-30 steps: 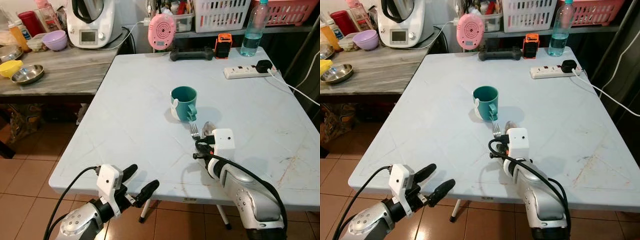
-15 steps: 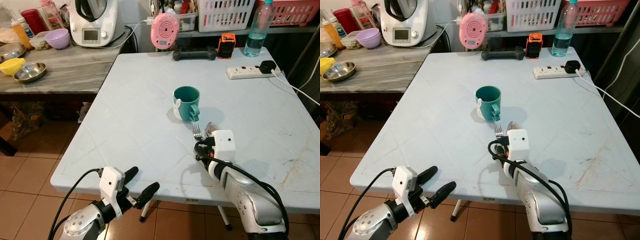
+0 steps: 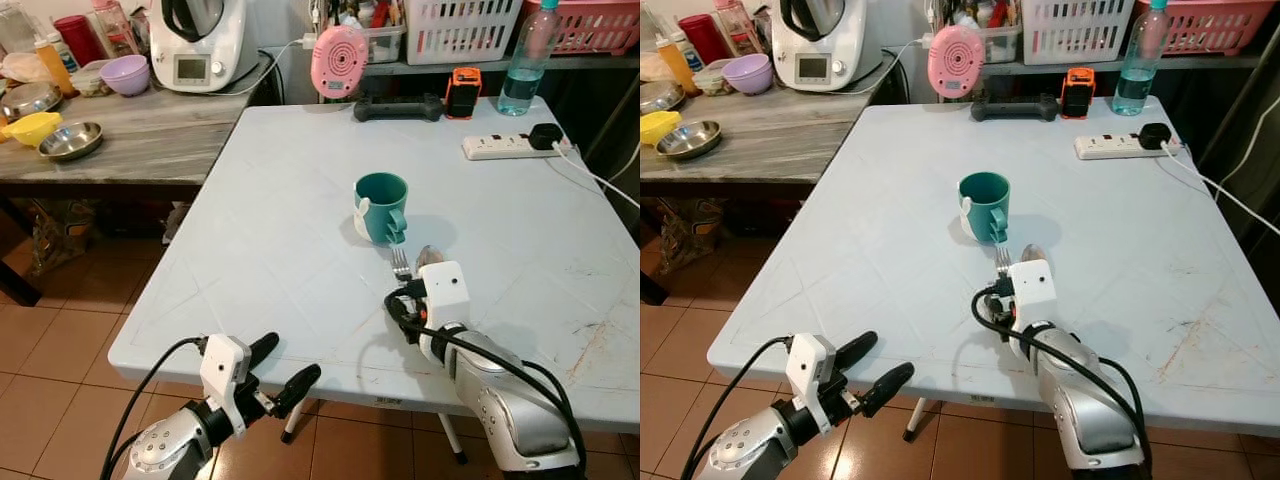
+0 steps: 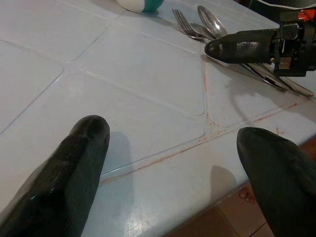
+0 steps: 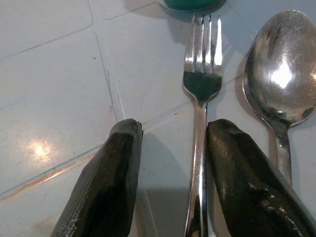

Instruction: Setting the table

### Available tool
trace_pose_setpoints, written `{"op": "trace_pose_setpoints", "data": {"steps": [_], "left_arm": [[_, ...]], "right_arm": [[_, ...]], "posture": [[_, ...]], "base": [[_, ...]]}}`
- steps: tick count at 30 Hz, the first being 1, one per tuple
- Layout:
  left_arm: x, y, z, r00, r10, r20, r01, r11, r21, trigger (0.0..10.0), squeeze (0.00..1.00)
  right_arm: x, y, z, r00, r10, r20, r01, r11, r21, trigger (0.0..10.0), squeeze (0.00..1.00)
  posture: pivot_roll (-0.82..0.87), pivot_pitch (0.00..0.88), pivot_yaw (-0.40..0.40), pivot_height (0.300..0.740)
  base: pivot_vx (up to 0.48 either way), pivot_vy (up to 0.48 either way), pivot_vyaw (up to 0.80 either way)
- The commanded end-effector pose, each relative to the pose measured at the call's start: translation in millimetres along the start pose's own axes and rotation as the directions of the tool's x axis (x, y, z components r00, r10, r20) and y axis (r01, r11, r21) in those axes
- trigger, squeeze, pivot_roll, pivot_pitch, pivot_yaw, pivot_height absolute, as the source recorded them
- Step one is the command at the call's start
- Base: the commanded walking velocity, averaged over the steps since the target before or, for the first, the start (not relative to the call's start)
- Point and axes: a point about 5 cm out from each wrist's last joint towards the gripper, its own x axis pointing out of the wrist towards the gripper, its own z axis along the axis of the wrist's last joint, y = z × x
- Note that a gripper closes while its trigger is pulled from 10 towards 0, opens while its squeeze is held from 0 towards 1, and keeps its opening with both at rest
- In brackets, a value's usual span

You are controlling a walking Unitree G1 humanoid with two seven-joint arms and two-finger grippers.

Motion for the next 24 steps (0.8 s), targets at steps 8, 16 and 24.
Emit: {"op": "trace_pose_setpoints", "data": {"steps": [8,16,24], "left_arm": [[-4.9,6.7,-4.7,0.999,0.038,-0.024,-0.038,0.999,0.003,10.0,0.00],[-4.4,6.0,-2.7,0.999,0.030,-0.024,-0.030,1.000,0.007,10.0,0.00],[-3.9,6.3,-2.9,0.999,0.037,-0.025,-0.036,0.999,0.008,10.0,0.00]], "right_arm": [[-10.0,-26.1,-14.0,0.989,-0.146,-0.031,0.144,0.988,-0.061,10.0,0.00],[-2.5,-24.1,-14.8,0.993,-0.115,-0.023,0.113,0.992,-0.056,10.0,0.00],[5.3,-13.7,-9.8,0.999,-0.046,-0.006,0.045,0.996,-0.080,10.0,0.00]], "posture": [[-0.21,0.081,0.103,0.740],[-0.21,0.085,0.111,0.740],[-0.20,0.083,0.106,0.740]], "base": [[0.000,0.000,0.00],[0.000,0.000,0.00],[0.000,0.000,0.00]]}}
